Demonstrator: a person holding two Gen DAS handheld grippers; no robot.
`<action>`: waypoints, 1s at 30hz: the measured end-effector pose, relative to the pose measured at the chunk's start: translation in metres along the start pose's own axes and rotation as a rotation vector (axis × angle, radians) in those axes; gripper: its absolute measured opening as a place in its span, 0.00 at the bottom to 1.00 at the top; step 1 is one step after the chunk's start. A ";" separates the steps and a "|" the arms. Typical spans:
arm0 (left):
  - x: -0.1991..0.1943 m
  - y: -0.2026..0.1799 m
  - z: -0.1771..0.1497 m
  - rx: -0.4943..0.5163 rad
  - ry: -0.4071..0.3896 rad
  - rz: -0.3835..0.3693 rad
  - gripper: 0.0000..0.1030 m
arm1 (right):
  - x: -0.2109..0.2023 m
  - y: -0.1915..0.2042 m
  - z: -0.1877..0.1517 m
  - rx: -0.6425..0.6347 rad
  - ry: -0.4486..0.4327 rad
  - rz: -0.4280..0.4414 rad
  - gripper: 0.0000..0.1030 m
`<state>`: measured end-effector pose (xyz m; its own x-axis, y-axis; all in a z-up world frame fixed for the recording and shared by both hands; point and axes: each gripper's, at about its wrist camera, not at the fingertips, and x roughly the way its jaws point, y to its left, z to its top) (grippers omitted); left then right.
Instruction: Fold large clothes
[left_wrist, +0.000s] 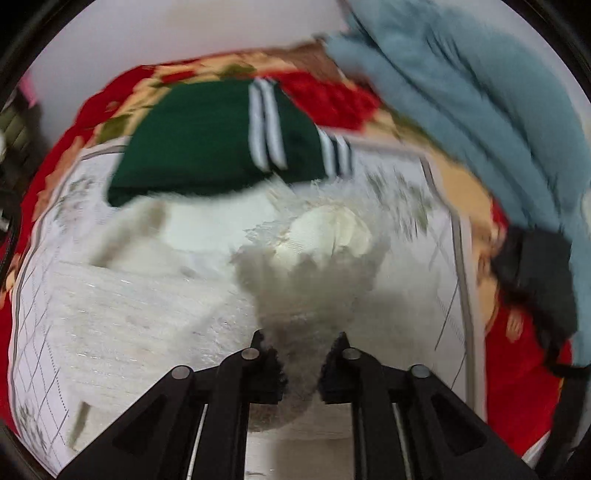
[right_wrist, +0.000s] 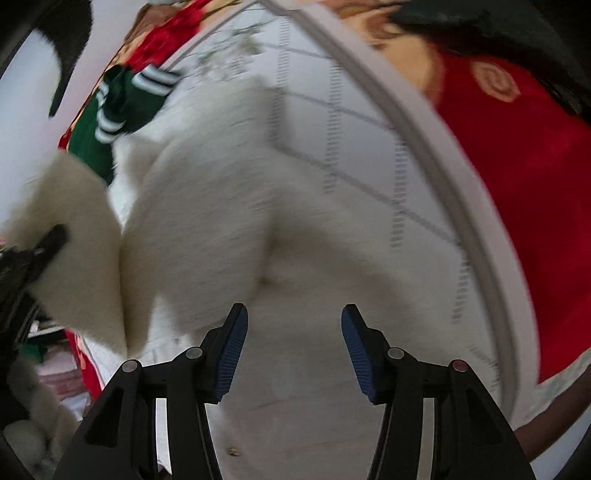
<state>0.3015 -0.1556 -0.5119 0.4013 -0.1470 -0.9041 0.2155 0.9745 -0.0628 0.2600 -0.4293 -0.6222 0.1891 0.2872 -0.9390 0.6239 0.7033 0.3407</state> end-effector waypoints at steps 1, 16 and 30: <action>0.009 -0.006 -0.003 0.025 0.024 0.009 0.15 | 0.000 -0.006 0.002 0.005 0.002 -0.008 0.54; -0.016 0.079 -0.089 -0.145 0.136 0.342 0.95 | -0.017 -0.037 0.019 -0.094 0.033 -0.070 0.69; 0.015 0.195 -0.118 -0.309 0.227 0.727 0.95 | 0.052 -0.014 0.081 -0.080 0.064 -0.126 0.15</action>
<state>0.2446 0.0518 -0.5872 0.1490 0.5442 -0.8256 -0.2972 0.8210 0.4875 0.3226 -0.4776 -0.6795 0.0628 0.2320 -0.9707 0.5768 0.7853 0.2250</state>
